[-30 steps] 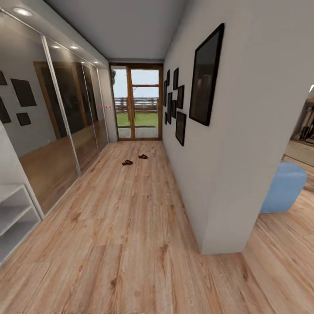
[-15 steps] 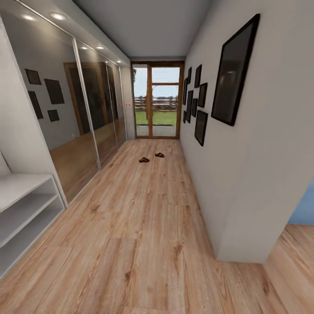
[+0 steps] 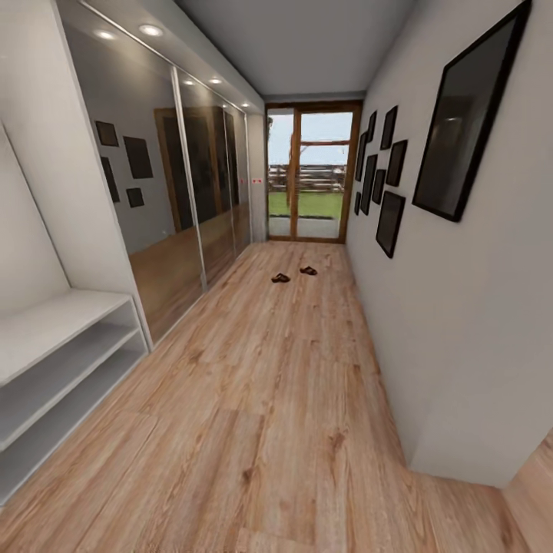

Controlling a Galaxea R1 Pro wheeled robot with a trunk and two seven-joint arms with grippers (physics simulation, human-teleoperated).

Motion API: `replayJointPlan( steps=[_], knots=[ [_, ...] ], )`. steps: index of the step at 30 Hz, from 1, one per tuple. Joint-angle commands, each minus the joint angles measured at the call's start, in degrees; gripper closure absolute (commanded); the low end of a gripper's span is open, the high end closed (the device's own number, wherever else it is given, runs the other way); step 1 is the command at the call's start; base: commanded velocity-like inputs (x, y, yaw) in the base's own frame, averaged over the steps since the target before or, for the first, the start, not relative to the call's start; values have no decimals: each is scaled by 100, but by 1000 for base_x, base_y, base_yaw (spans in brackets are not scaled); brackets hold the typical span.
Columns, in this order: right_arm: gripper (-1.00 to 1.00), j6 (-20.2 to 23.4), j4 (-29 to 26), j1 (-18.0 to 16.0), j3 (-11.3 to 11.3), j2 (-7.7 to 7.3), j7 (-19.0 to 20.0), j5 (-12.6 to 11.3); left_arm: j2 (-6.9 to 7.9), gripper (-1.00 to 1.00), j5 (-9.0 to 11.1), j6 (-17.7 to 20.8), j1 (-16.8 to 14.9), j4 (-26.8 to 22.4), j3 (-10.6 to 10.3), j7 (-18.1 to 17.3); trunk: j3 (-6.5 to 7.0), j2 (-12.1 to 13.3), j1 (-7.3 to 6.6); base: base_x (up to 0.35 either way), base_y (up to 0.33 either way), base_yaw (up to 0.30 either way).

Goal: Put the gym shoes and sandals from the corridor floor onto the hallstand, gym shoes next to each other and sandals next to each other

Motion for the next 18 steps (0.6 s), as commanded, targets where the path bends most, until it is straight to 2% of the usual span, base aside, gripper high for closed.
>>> replayJointPlan(
  steps=[1, 18],
  knots=[
    [-100, -10, -1, -1, -20, 1, 5, -3, 0, -100, -1, -12, -2, -1, -3, -6, -10, -3, 0, 0, 0, 259],
    [-100, -10, -1, -1, -20, 5, -4, 0, 0, -100, -1, -12, -2, -1, -2, -13, -102, -3, 0, 0, 0, 259]
  ],
)
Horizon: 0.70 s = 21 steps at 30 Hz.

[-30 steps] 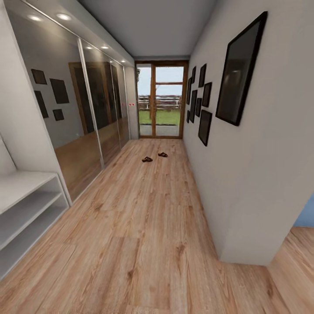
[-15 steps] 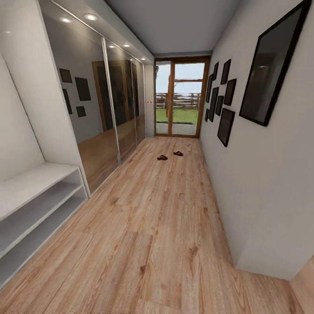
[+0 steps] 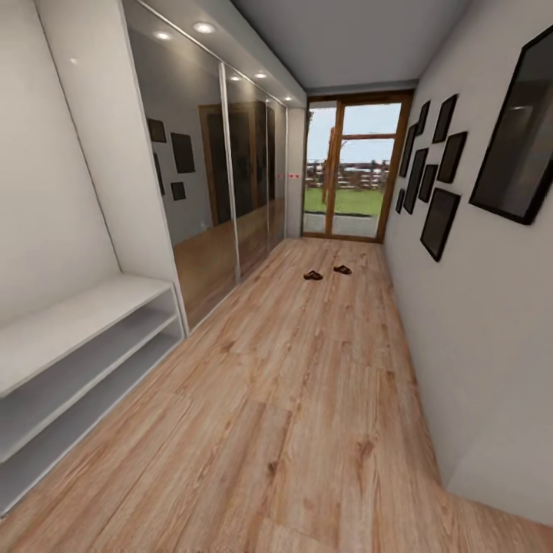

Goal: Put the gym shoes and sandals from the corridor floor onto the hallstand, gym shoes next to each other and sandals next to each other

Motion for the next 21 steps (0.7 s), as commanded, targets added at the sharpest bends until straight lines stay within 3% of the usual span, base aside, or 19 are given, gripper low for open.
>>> replayJointPlan(
  steps=[1, 21],
  knots=[
    [-100, -10, -1, -1, -19, 2, 4, -2, 0, -100, -1, -12, -2, -1, -3, -3, -10, -3, 0, 0, 0, 259],
    [-100, -10, -1, -1, -19, 2, 5, -2, 0, -100, -1, -10, -2, 7, -5, -3, -118, -3, 0, -43, 0, 259]
  ],
)
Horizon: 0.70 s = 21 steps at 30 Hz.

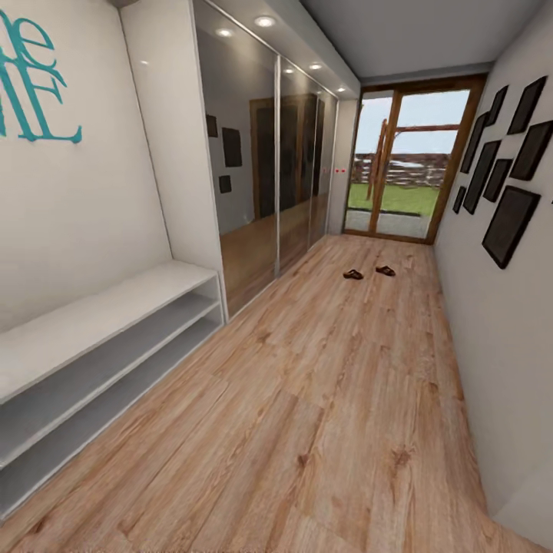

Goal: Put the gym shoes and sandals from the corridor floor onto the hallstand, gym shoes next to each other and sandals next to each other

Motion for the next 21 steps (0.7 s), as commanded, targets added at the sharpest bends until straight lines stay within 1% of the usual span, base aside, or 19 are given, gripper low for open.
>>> replayJointPlan(
  steps=[1, 21],
  knots=[
    [-100, -10, -1, -1, -19, 2, 4, -2, 0, -100, -1, -9, -2, -2, -2, -3, -10, -2, 0, 0, 0, 259],
    [-100, -10, -1, -2, -19, 1, 5, -2, 0, -100, -1, -12, -2, 1, -2, -3, -118, -2, 0, 0, 0, 259]
  ],
)
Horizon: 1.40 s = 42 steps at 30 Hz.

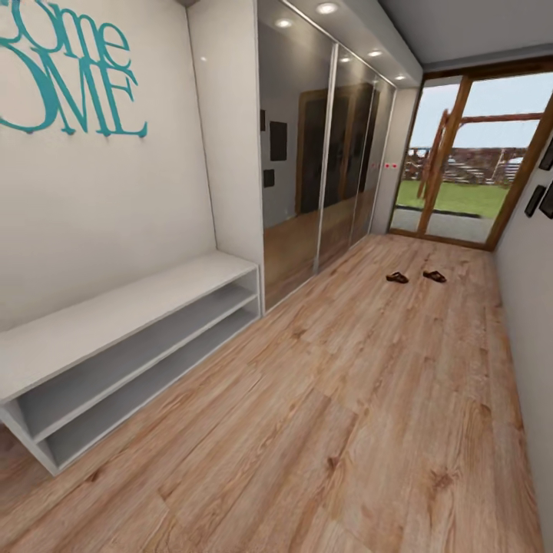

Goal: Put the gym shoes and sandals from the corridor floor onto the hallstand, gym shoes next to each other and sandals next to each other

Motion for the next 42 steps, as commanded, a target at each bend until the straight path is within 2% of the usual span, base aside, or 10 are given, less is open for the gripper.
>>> replayJointPlan(
  steps=[1, 13, 42],
  knots=[
    [-100, -10, -1, 0, -19, 2, 4, -2, 0, -100, -1, -12, -2, -1, -2, -3, -10, -2, 0, 0, 0, 259],
    [-100, -10, -1, 1, -19, -5, 3, -2, 0, -100, -1, -12, -2, -1, 6, -3, -62, -2, 0, -54, -46, 270],
    [-100, -10, -1, 1, -19, 1, 3, -2, -11, -100, -9, -4, -2, -1, -5, 14, -66, -2, 0, -1, -1, 298]
  ],
)
